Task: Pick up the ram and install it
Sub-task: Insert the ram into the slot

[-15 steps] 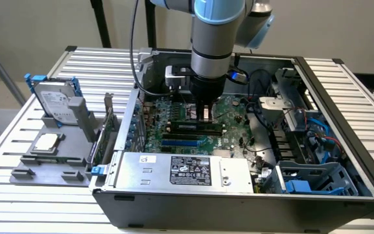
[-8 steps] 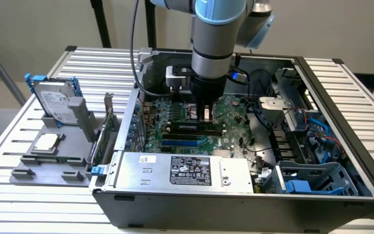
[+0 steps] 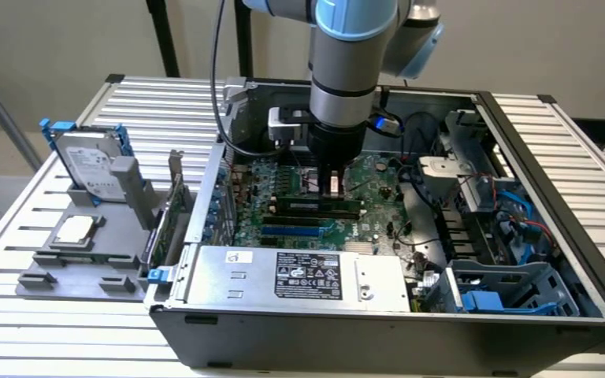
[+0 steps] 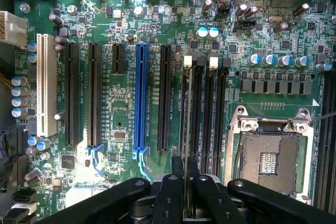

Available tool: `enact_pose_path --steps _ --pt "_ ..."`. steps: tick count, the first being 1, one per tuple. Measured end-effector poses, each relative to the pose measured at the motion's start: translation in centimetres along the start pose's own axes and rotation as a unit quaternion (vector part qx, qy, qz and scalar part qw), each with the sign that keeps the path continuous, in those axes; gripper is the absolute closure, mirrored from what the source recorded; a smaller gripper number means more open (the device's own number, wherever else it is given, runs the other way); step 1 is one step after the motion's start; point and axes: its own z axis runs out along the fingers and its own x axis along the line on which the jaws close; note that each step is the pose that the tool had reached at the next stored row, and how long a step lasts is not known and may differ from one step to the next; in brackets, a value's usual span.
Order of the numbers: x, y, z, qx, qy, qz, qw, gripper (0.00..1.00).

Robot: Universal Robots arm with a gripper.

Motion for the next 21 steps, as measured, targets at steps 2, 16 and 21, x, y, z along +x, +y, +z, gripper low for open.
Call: enact_pose_path --steps 2,16,21 --pt "0.00 0.02 0.05 0.0000 0.0000 0.000 1.0000 0.86" --pt "-0.12 0.05 0.23 0.0001 -0.0001 0.000 1.0000 0.86" --pt "-0.13 0.09 0.42 0.0000 0.0000 0.000 1.0000 0.86"
